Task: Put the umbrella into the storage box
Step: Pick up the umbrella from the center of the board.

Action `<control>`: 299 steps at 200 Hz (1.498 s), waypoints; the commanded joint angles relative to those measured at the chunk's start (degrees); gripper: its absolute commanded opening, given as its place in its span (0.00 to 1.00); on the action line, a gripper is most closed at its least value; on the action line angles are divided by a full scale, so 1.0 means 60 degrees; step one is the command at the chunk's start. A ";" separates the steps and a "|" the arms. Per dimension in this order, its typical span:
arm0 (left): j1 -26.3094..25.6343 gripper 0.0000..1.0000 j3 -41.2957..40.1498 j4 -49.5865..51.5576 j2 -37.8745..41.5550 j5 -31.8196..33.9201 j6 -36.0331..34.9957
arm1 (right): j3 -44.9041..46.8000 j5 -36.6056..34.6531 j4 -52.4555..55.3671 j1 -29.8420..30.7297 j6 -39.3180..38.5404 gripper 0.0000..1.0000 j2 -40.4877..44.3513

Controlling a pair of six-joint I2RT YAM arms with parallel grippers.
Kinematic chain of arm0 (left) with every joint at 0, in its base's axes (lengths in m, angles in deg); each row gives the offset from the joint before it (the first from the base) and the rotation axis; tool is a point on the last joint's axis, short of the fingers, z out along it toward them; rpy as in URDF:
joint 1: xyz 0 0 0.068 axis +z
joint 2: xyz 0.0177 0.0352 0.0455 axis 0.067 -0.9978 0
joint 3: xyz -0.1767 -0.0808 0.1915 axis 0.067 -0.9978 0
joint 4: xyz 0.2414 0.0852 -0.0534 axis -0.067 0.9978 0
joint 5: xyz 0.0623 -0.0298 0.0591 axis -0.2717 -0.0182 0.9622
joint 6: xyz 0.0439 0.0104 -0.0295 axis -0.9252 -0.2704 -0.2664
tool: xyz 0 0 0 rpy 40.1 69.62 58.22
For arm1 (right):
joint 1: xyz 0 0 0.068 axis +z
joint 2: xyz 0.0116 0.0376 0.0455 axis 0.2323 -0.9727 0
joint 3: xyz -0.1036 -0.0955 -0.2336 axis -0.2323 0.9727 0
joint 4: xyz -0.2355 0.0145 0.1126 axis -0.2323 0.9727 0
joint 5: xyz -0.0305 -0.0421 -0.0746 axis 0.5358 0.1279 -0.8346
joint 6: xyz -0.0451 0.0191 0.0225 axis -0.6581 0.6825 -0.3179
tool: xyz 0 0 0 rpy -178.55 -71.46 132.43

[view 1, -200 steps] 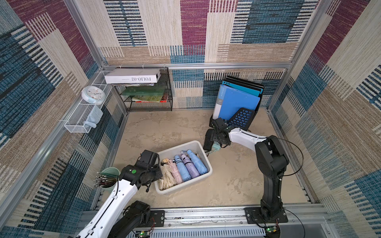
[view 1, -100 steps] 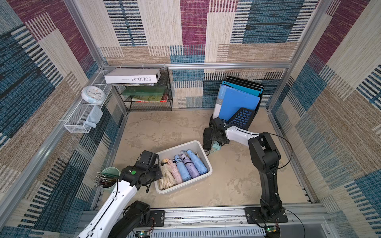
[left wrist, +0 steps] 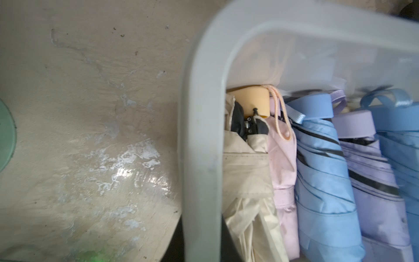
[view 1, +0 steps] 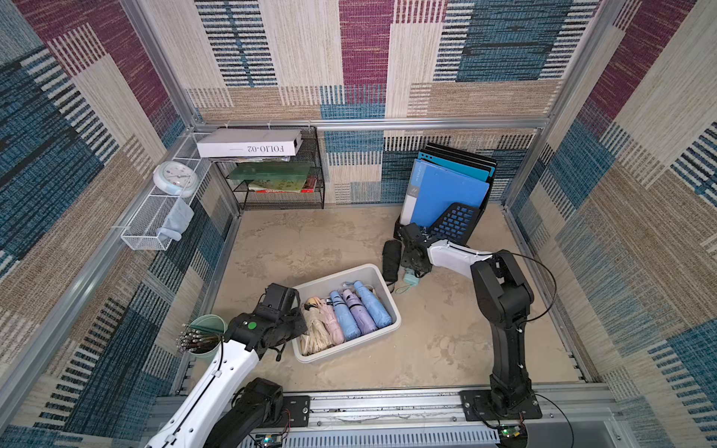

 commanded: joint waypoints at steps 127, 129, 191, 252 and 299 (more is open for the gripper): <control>-0.0850 0.06 0.0040 -0.2971 -0.1182 -0.0612 0.0258 | 0.3083 0.0761 0.1147 0.0023 0.0543 0.38 0.5502; -0.0885 0.07 0.0051 -0.3014 -0.1201 -0.0593 0.0267 | 0.3098 0.0746 0.1184 0.0022 0.0557 0.38 0.5576; -0.1249 0.73 0.0475 -0.3207 -0.1326 0.0041 -0.0035 | 0.2637 0.0675 0.2296 0.0027 0.0357 0.37 0.7781; -0.1518 0.85 0.1678 -0.3367 0.0059 0.0540 -0.1587 | 0.1385 0.2340 0.2259 0.0157 0.1264 0.36 0.8307; -0.3949 0.87 0.2838 -0.4654 -0.0267 0.1396 -0.2514 | 0.0868 0.2686 0.1063 0.1143 0.3070 0.35 0.7708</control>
